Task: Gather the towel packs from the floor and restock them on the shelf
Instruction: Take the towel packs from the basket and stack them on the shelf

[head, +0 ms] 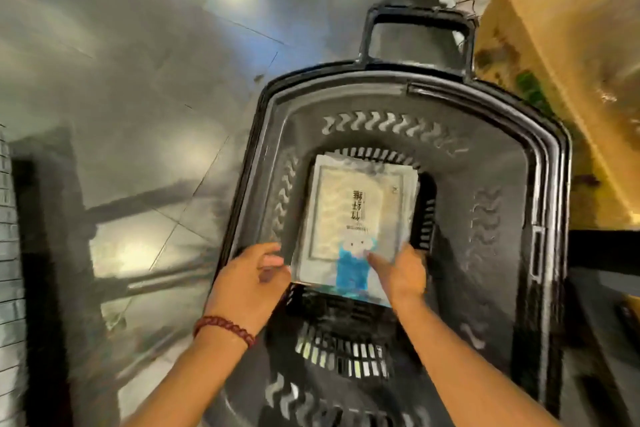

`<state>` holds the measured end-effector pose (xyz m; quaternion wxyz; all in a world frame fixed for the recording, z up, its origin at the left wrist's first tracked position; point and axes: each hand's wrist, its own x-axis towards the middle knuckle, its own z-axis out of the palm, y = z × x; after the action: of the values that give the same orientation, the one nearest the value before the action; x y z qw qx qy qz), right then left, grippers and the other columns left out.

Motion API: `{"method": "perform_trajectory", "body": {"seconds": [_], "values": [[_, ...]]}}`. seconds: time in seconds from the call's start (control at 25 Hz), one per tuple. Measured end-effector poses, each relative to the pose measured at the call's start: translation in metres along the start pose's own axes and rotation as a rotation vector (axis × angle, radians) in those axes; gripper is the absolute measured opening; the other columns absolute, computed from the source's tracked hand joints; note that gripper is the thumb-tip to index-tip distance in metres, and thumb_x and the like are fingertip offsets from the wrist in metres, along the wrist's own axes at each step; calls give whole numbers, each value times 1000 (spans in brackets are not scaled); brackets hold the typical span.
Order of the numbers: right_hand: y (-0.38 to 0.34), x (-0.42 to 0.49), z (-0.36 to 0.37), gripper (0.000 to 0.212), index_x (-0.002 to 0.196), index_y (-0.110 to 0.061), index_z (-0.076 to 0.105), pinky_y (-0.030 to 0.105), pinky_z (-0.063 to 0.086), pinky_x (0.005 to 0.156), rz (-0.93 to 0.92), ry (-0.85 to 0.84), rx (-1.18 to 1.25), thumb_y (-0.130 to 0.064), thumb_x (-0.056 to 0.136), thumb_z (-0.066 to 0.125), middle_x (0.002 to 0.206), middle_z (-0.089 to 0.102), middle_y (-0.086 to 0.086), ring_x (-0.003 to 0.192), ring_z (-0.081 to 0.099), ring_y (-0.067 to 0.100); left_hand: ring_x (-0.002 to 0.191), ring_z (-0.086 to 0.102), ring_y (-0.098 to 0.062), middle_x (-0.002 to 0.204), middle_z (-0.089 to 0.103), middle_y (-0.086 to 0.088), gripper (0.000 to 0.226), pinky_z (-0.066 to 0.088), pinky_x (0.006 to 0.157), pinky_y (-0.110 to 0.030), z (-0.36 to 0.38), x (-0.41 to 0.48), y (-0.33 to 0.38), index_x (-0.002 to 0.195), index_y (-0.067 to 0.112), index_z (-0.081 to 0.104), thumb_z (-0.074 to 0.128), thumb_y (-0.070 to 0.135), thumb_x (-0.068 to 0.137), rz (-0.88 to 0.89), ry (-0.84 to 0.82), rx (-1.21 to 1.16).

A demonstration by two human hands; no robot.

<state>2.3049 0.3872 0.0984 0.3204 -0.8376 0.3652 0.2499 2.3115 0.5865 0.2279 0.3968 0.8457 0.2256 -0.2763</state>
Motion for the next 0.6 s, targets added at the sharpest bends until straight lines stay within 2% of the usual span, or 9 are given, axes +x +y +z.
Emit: {"method": "perform_trajectory", "body": {"seconds": [0.12, 0.2, 0.28, 0.36, 0.44, 0.52, 0.56, 0.6], "values": [[7, 16, 24, 82, 121, 1, 44, 41, 47, 86, 84, 53, 25, -44, 63, 81, 118, 50, 21, 110, 50, 38, 89, 64, -7, 92, 69, 7, 31, 48, 85, -22, -2, 0, -6, 104, 29, 57, 66, 10, 82, 46, 25, -7], [10, 21, 29, 84, 122, 2, 42, 46, 46, 89, 98, 102, 16, -38, 62, 84, 119, 53, 23, 111, 52, 39, 87, 64, -5, 90, 70, 9, 32, 46, 80, -15, -3, 4, -10, 97, 36, 55, 67, 11, 81, 56, 30, 3], [12, 19, 25, 65, 111, 1, 48, 48, 48, 84, 87, 157, 13, -31, 66, 82, 109, 61, 23, 100, 59, 38, 87, 64, -4, 90, 70, 10, 31, 45, 78, -12, -3, 6, -11, 93, 39, 54, 68, 14, 81, 48, 34, 11], [17, 9, 11, 38, 100, -2, 53, 39, 48, 77, 60, 163, 11, -25, 78, 73, 102, 65, 21, 94, 62, 37, 87, 63, -2, 90, 69, 11, 26, 43, 75, -9, -3, 3, -5, 96, 35, 55, 67, 16, 82, 32, 34, 26], [19, -3, -7, 20, 99, -3, 55, 32, 46, 67, 17, 153, 45, -18, 88, 62, 99, 64, 18, 92, 62, 35, 86, 61, 2, 92, 68, 12, 24, 43, 74, -9, -4, 1, 1, 101, 31, 56, 66, 19, 83, 12, 21, 39], [23, -14, -23, 7, 96, -4, 54, 36, 51, 65, -111, 131, 190, -8, 90, 56, 90, 60, 13, 85, 61, 29, 87, 62, 0, 95, 68, 10, 23, 47, 80, -17, -5, -1, 10, 104, 26, 58, 66, 19, 83, -23, 7, 12], [23, -23, -33, 5, 91, -7, 54, 35, 52, 69, -195, 107, 275, -4, 88, 56, 86, 59, 13, 82, 59, 24, 88, 62, -2, 96, 68, 8, 24, 48, 83, -19, -5, -3, 16, 106, 22, 59, 66, 18, 83, -42, -4, -15], [24, -31, -41, 12, 87, -12, 52, 33, 49, 72, -268, 88, 362, -1, 86, 58, 84, 59, 16, 81, 57, 21, 89, 61, -3, 98, 67, 7, 28, 47, 83, -18, -4, -6, 21, 111, 17, 59, 66, 19, 84, -63, -22, -41]]}}
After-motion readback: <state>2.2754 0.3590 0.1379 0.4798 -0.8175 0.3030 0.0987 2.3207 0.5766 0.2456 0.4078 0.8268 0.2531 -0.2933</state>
